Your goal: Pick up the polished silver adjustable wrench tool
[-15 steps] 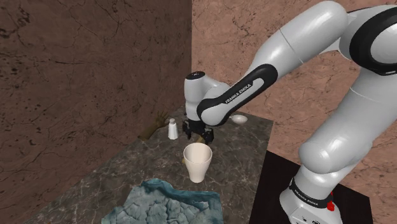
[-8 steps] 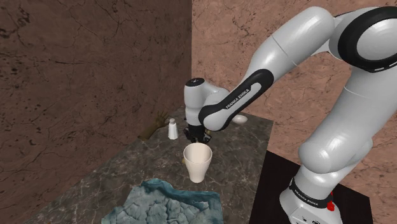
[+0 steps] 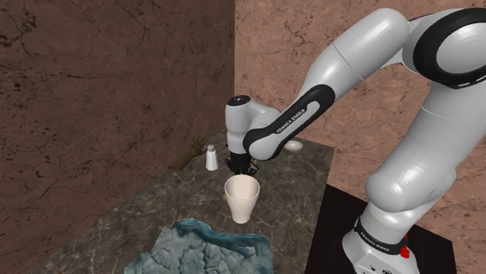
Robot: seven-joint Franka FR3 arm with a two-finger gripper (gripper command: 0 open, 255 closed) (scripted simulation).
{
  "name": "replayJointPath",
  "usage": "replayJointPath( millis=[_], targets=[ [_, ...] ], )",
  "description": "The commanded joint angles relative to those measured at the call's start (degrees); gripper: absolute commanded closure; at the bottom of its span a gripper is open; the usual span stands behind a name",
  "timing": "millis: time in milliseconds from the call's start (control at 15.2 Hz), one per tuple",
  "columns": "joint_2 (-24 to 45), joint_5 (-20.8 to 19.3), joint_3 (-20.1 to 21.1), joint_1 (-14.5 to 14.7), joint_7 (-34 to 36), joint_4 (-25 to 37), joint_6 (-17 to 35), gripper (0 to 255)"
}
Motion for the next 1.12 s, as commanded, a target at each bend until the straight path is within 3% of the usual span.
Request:
replayJointPath(
  millis=[0, 594, 1056],
  targets=[
    [-0.82, 1.02, -0.02, -0.03, -0.88, 0.18, -0.71, 255],
    [-7.63, 8.32, -0.91, 0.88, -6.85, 2.36, -7.50, 255],
    [-10.73, 10.93, -1.89, 1.51, -9.19, 4.15, -11.61, 255]
  ],
)
